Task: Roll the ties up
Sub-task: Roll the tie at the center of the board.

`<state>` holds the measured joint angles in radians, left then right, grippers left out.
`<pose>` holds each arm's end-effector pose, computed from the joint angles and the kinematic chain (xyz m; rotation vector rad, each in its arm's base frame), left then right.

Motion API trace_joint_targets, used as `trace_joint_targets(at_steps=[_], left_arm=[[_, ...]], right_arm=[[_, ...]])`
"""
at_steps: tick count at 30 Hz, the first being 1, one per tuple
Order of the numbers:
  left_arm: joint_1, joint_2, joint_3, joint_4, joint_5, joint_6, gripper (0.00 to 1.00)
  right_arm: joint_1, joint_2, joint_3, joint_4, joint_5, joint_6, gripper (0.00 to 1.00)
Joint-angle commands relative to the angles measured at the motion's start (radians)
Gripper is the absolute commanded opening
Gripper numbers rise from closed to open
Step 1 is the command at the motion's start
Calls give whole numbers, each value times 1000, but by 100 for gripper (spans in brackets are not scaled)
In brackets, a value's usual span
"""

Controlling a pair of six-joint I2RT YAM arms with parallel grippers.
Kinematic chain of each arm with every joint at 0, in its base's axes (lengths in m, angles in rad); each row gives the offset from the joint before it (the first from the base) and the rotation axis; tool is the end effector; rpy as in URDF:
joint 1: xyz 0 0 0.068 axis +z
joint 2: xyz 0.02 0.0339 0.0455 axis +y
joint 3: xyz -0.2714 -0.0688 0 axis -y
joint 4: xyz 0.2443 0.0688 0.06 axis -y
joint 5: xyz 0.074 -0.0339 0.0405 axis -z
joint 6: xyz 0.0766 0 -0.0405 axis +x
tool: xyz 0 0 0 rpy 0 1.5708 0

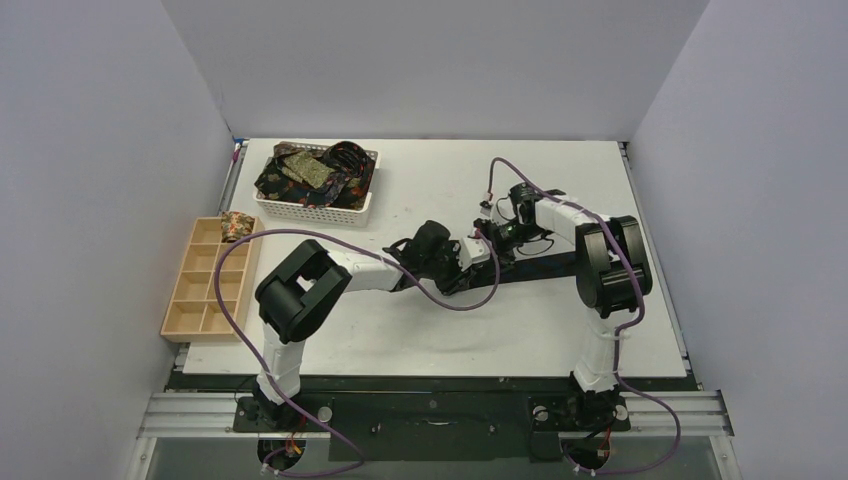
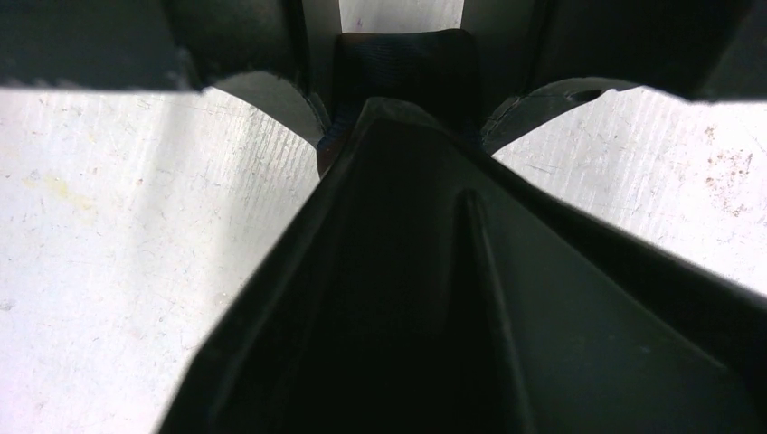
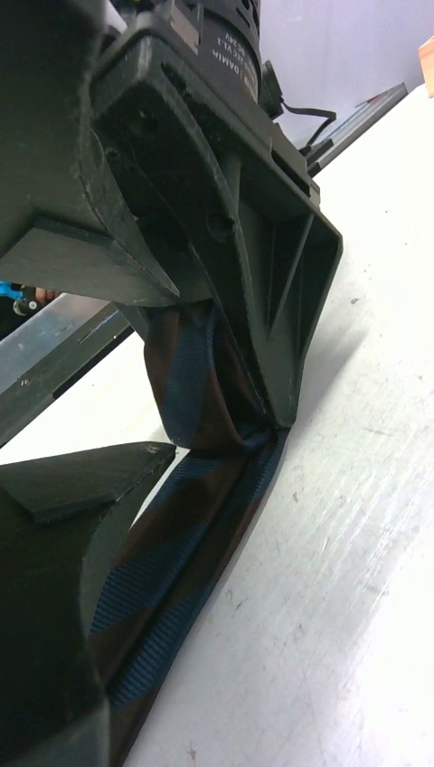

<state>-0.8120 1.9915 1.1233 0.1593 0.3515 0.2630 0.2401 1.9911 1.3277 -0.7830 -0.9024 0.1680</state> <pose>0.2872 -0.3413 0.1186 1.3471 1.8910 -0.6839 0.3502 0.1476 0.1376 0.1829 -2.7584 -1.3460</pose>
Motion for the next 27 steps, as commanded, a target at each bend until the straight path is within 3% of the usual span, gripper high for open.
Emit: trace_joint_targets(at_steps=[1,3,5,6,8,12,18,27], left_arm=[[-1,66,-15,-210,-40,13,15],[-1,72,-7,-217,-34,15,17],[0,77,-1,-223,-27,15,18],[0,78,2,-227,-26,16,18],[3,77,0,-227,-21,17,18],[19,76,-3,-214,5,12,27],[33,73,14,-178,57,-7,56],[40,12,-53,66,135,-65,71]], right_arm=[[26,-37,60,-4,-27,-21,50],[46,-2,68,-5,1,-31,43],[42,26,65,-8,30,-40,27],[35,34,59,-10,41,-44,14],[8,51,51,-21,73,-60,0],[-34,88,73,-100,142,-152,0],[-43,120,92,-117,280,-210,0],[-48,117,69,-62,447,-183,0]])
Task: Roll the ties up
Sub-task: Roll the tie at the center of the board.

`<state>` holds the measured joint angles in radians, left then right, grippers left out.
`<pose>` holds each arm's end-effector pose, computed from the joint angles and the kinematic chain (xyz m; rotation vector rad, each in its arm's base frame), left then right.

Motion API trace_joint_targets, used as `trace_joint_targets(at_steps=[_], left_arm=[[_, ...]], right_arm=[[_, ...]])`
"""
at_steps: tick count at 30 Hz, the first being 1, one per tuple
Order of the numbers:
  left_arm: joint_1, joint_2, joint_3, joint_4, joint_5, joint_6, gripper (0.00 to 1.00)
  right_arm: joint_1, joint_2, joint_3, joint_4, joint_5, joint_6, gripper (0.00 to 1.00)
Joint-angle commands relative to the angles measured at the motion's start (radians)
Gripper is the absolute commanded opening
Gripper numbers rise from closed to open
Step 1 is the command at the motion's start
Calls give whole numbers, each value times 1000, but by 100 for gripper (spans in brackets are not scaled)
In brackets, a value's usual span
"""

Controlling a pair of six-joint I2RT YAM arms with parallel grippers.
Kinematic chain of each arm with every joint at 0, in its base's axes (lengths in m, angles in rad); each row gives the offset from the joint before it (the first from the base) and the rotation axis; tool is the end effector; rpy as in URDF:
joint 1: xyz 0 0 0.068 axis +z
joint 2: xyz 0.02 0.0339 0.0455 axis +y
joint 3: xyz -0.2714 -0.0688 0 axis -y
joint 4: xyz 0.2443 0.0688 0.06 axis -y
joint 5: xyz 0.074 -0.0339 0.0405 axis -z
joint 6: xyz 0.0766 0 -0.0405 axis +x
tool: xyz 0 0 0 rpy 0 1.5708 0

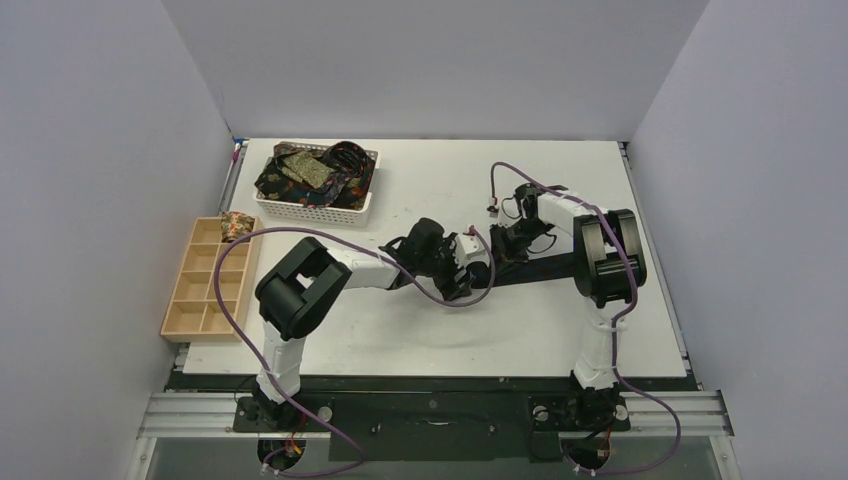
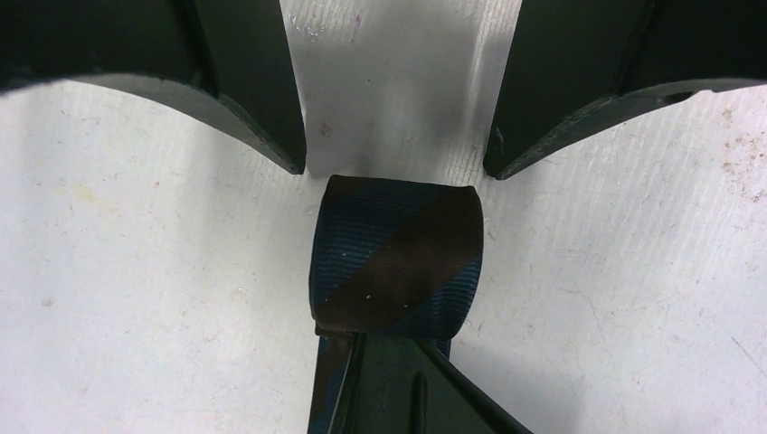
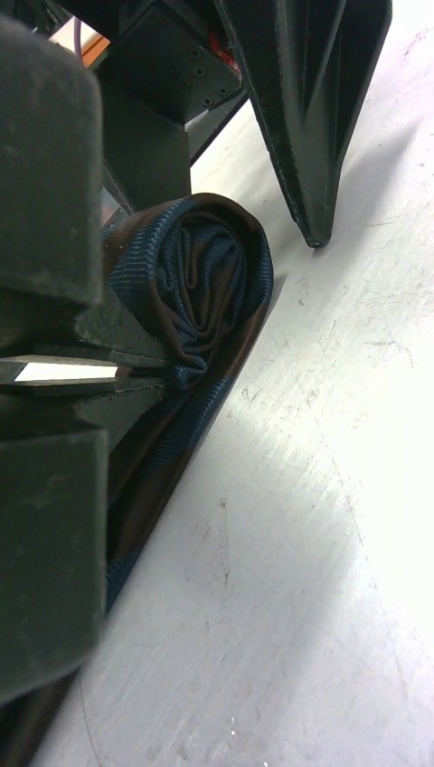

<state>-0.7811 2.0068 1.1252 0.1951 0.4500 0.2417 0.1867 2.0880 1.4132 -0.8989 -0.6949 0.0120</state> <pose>0.2939 -0.3383 0.1185 1.3336 1.8707 -0.7920 0.3663 0.1191 0.1108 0.2506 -2.8787 -1.0409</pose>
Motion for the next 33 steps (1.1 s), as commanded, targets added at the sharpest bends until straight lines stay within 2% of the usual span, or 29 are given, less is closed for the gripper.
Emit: trace_joint_targets(at_steps=[1,6,13,15,17,18,20,23,26,28,29,30,31,33], left_arm=[[8,-5,-59,44,48,-43,71],[4,6,-63,155,36,-71,77],[-9,88,7,222,3,-128,77],[-13,100,21,201,-1,-126,72],[-14,98,13,169,-11,-105,60],[-14,93,5,157,-27,-81,50],[-3,70,-28,124,-48,-51,39],[33,14,-110,98,-41,-32,34],[49,-23,-157,40,-33,12,24],[51,-46,-185,-9,-39,44,20],[49,-58,-190,-32,-45,53,19],[44,-64,-195,-55,-54,67,18],[42,-64,-194,-70,-57,80,17],[33,-60,-181,-107,-68,89,16]], right_arm=[[7,25,-13,59,250,-22,0],[24,29,-21,72,255,-12,0],[68,29,-38,111,211,13,0],[87,28,-37,132,195,35,0],[101,28,-35,150,174,50,0],[109,29,-31,161,158,54,0],[124,29,-24,177,129,69,0],[144,22,-17,203,91,103,0],[136,4,-21,198,15,121,1],[93,-18,-22,159,-38,102,12],[78,-29,-8,143,-51,91,22],[47,-50,0,104,-77,70,27],[25,-62,15,86,-104,62,40],[15,-92,36,23,-140,43,52]])
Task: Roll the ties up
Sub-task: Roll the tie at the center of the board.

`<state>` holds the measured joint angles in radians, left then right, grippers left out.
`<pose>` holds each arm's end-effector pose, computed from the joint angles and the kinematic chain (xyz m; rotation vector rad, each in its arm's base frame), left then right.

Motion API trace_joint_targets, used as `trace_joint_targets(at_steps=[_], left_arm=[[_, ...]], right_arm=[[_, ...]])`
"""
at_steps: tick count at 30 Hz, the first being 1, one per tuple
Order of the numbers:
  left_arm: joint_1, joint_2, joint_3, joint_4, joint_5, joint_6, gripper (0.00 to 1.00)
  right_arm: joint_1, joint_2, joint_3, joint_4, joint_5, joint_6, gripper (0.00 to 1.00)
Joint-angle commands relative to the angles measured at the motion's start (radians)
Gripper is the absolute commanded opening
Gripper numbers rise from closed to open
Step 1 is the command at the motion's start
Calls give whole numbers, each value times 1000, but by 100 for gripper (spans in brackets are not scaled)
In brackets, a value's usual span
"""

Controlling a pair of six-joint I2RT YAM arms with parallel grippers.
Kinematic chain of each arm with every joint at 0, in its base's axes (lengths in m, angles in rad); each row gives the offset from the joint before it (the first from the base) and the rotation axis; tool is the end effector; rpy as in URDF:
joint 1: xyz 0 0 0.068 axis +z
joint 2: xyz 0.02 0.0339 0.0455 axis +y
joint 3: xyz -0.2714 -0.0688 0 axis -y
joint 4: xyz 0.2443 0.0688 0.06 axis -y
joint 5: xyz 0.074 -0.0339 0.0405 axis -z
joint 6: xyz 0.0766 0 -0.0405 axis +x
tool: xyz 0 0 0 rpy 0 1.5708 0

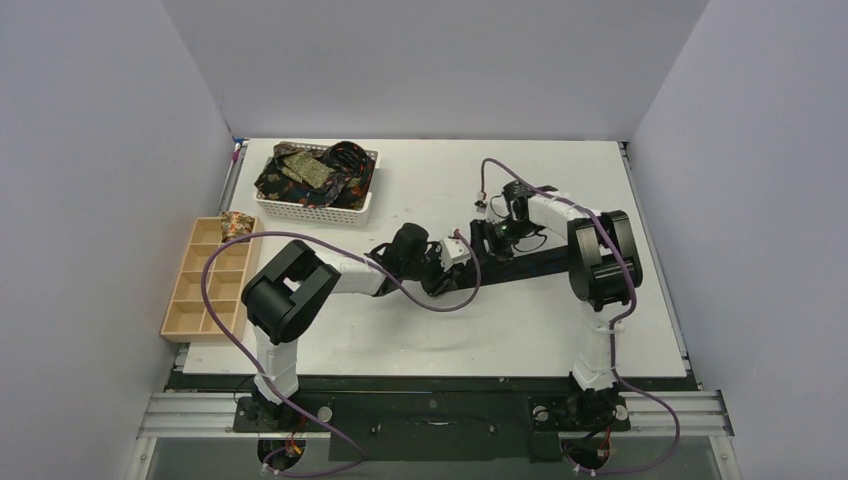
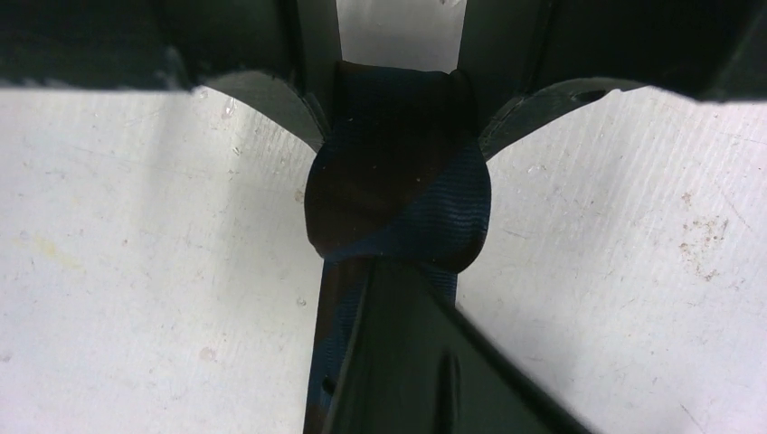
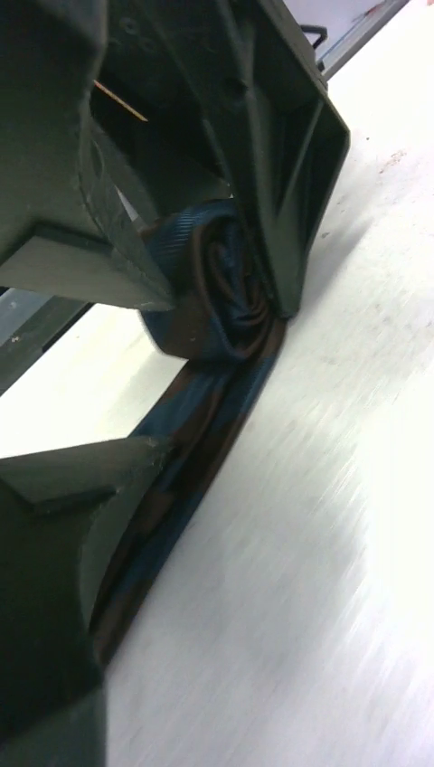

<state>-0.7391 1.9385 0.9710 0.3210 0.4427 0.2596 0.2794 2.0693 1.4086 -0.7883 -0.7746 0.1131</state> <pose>0.2882 -0.3071 0.1134 1.2898 1.8415 -0.7527 0.3650 0.1605 0.1215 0.3095 -2.8544 -1.1824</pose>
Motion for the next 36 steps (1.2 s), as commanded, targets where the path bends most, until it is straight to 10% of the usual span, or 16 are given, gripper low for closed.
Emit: trace_joint_targets(at_steps=[1,12,18,30,36], left_arm=[[-13,15,-16,-249,-61,73,16],[-18,58,51,-307,-68,90,19],[-13,65,59,-314,-64,83,22],[14,-27,-3,-40,57,16,88],[21,-31,-57,213,102,-120,97]], right_arm=[[-76,-87,46,-101,-74,-69,54],[32,-48,39,-31,-106,18,53],[18,9,51,-30,-65,20,4],[-61,99,35,-97,186,-51,0],[-71,117,38,-103,315,-80,0]])
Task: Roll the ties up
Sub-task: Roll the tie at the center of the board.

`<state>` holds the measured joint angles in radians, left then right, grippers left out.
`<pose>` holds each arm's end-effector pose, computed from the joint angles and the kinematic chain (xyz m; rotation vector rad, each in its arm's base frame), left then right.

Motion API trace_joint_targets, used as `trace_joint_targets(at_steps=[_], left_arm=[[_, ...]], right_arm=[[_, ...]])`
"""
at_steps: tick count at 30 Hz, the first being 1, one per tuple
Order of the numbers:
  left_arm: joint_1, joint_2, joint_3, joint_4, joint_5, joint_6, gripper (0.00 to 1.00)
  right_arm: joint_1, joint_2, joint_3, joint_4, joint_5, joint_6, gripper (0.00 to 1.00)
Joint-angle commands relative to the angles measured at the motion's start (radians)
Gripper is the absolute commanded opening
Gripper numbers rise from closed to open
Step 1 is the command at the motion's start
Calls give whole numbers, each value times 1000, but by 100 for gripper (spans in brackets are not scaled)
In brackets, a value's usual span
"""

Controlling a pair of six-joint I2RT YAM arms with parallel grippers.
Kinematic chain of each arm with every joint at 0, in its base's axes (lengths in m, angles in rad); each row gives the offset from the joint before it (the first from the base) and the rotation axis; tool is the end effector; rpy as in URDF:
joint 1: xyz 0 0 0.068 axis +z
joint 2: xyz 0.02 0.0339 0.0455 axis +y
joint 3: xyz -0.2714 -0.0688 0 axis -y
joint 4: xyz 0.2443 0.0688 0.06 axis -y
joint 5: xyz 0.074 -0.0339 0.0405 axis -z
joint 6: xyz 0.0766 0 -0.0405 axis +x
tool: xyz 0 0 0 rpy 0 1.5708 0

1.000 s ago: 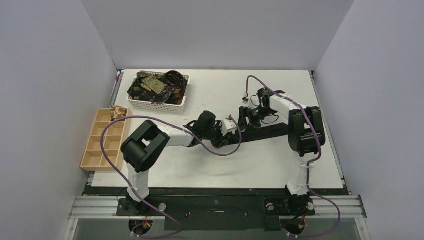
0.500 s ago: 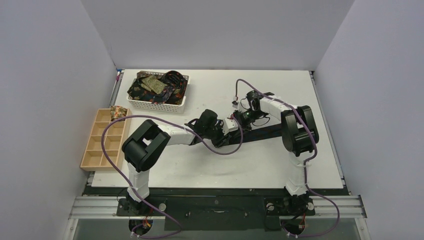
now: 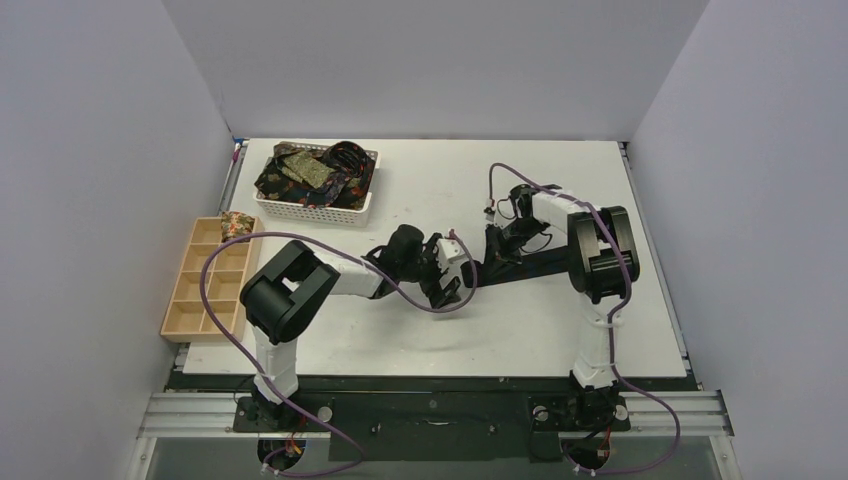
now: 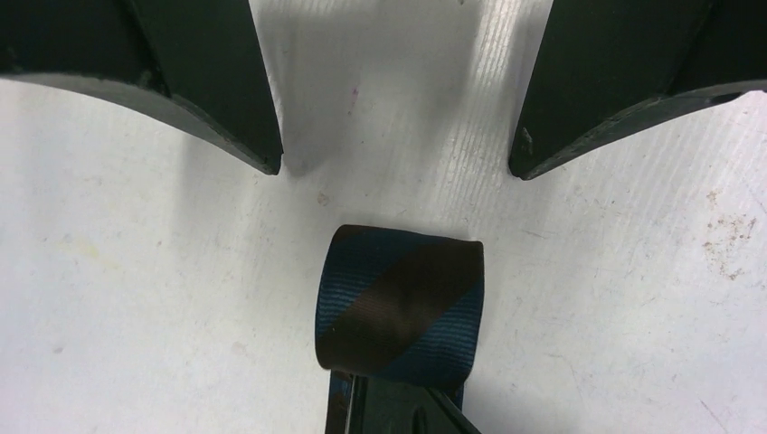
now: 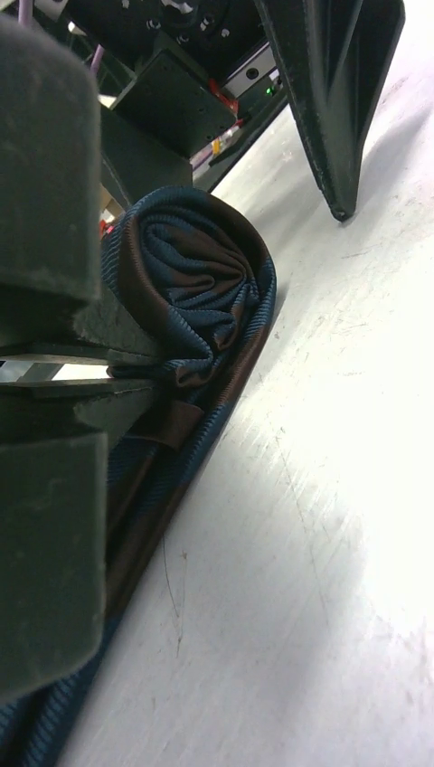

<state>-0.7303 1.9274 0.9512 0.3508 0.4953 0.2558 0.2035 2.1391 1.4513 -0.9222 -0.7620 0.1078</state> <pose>0.2856 -0.3046 0.1163 1.2957 1.8087 -0.8075 0.3692 0.1302 0.1042 0.1113 -2.7811 -1.0930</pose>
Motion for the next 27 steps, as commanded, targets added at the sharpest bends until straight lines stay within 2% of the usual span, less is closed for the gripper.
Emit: trace_joint_targets(at_steps=[1,5,7,12,19,20,21,22,24,25,26,27], left_arm=[[12,-13,-47,253,55,-132,97],[6,58,-90,495,77,-209,96],[-5,91,-87,552,54,-223,96],[-26,147,-73,610,68,-206,96],[-26,148,-132,599,37,-153,97],[-24,148,-142,572,39,-141,93],[-22,147,-146,556,41,-122,82],[-20,147,-150,524,41,-115,76],[-12,145,-153,471,39,-89,55],[-8,139,-152,455,38,-72,51],[-6,136,-149,414,39,-66,40],[-2,129,-144,389,39,-50,33]], right_arm=[[5,51,-1,30,310,-84,0],[10,59,-4,22,313,-100,0],[28,62,-7,20,298,-124,0],[76,57,-32,48,235,-110,0],[133,58,-83,180,137,36,0],[137,59,-88,188,130,56,0],[141,58,-89,204,120,66,0],[143,55,-93,210,116,71,0],[144,43,-99,217,109,72,0],[140,38,-101,218,100,72,0],[136,27,-105,217,89,70,0],[121,20,-106,210,69,67,0]])
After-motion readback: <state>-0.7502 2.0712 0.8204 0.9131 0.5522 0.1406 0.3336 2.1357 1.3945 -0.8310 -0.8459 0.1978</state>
